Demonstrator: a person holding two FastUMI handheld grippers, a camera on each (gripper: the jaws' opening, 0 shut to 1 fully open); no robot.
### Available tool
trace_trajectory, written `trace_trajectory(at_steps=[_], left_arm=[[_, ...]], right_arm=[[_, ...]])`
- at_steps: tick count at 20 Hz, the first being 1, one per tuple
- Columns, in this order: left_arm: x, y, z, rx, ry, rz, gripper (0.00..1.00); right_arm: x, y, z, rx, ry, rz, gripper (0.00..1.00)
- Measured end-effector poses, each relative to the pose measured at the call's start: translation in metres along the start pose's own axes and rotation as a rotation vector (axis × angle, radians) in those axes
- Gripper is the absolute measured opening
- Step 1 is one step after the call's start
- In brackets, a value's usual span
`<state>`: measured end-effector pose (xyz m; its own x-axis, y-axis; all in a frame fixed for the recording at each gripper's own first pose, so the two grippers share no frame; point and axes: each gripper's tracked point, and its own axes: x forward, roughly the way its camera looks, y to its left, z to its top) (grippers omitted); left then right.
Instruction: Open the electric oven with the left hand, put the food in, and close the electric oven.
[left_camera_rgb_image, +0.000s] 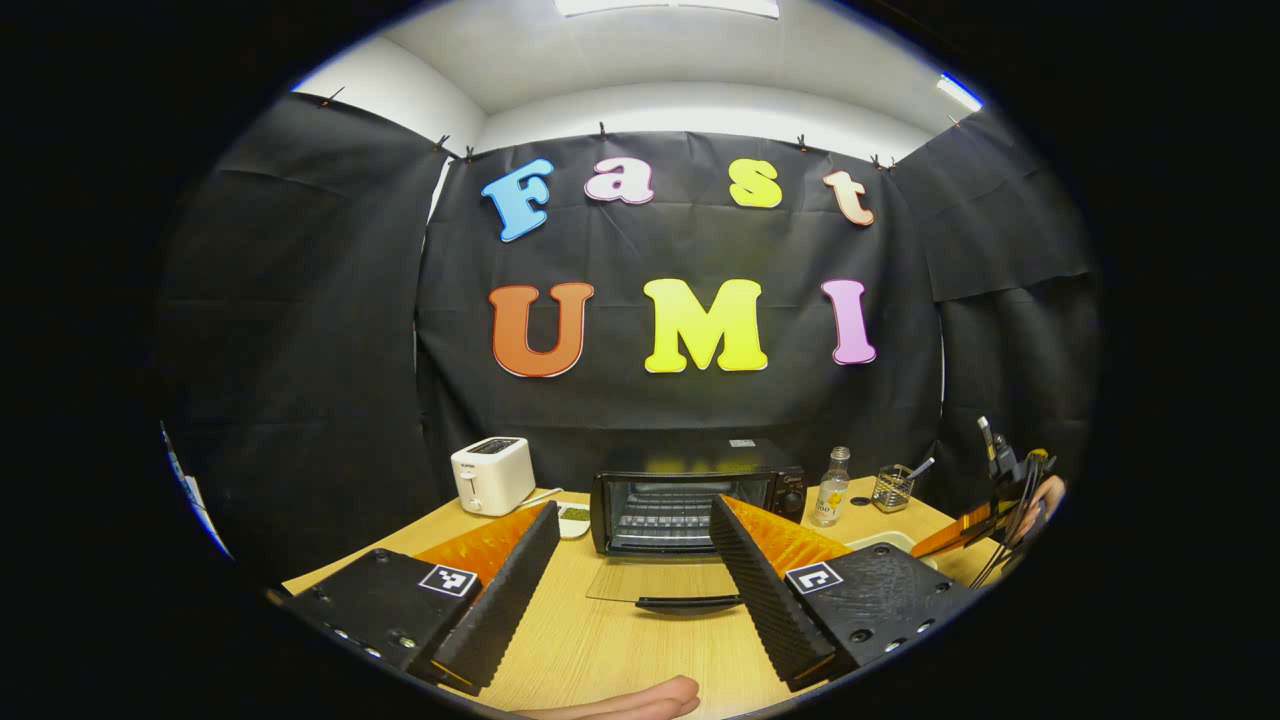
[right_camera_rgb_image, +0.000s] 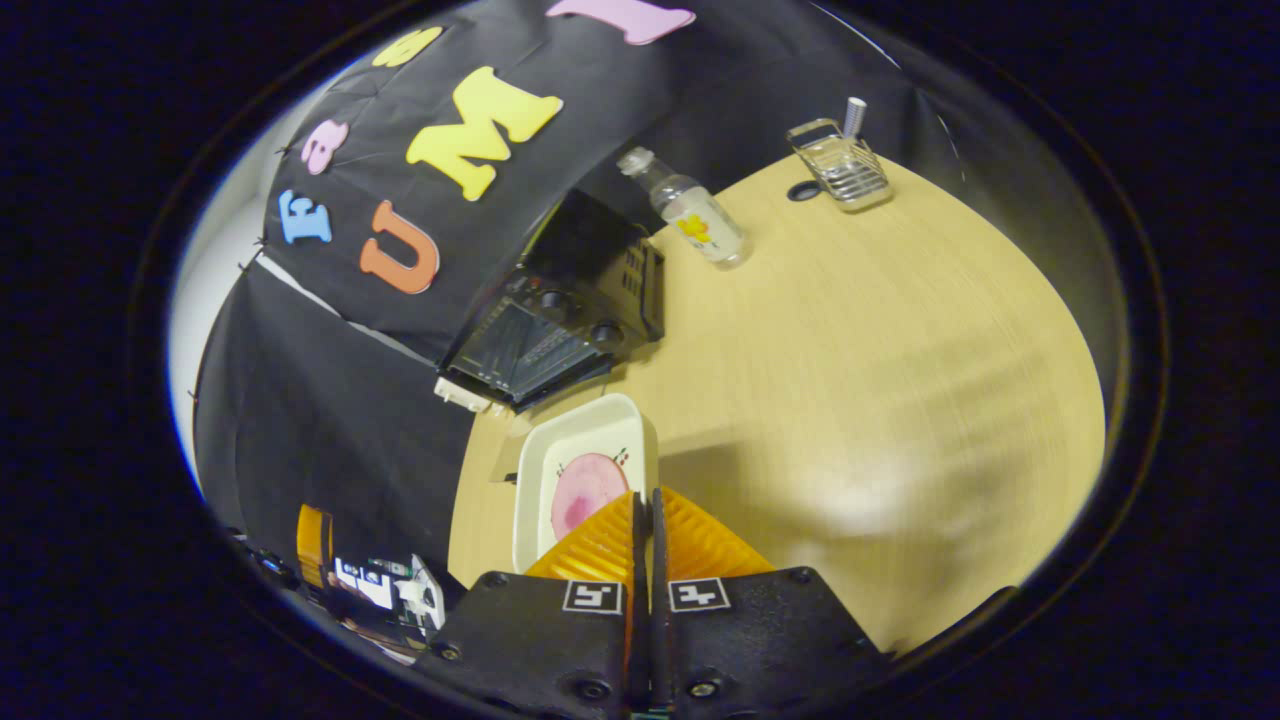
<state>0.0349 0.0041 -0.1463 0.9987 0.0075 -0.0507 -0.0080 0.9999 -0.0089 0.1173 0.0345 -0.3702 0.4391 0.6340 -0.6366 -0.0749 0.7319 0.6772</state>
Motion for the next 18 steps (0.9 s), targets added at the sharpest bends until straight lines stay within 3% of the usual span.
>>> trace_trajectory(at_steps=[4,9,13,17,18], left_arm=[[-0.006,0.02,-0.006,-0.027,-0.003,-0.011,0.96],[-0.008,0.041,-0.013,-0.016,-0.008,-0.006,0.95],[-0.009,0.054,-0.016,-0.026,-0.028,0.003,0.94],[-0.007,0.06,-0.022,-0.043,-0.024,-0.009,0.94],[-0.007,0.061,-0.024,-0.04,-0.02,-0.009,0.95]], right_arm=[[0.007,0.064,-0.009,-0.052,-0.007,0.053,0.04],[0.051,0.117,-0.014,-0.089,0.03,0.044,0.04],[0.101,0.134,-0.008,-0.076,0.017,0.003,0.01],[0.155,0.142,0.005,0.005,-0.023,-0.056,0.04],[0.168,0.142,0.009,0.033,-0.041,-0.073,0.0]])
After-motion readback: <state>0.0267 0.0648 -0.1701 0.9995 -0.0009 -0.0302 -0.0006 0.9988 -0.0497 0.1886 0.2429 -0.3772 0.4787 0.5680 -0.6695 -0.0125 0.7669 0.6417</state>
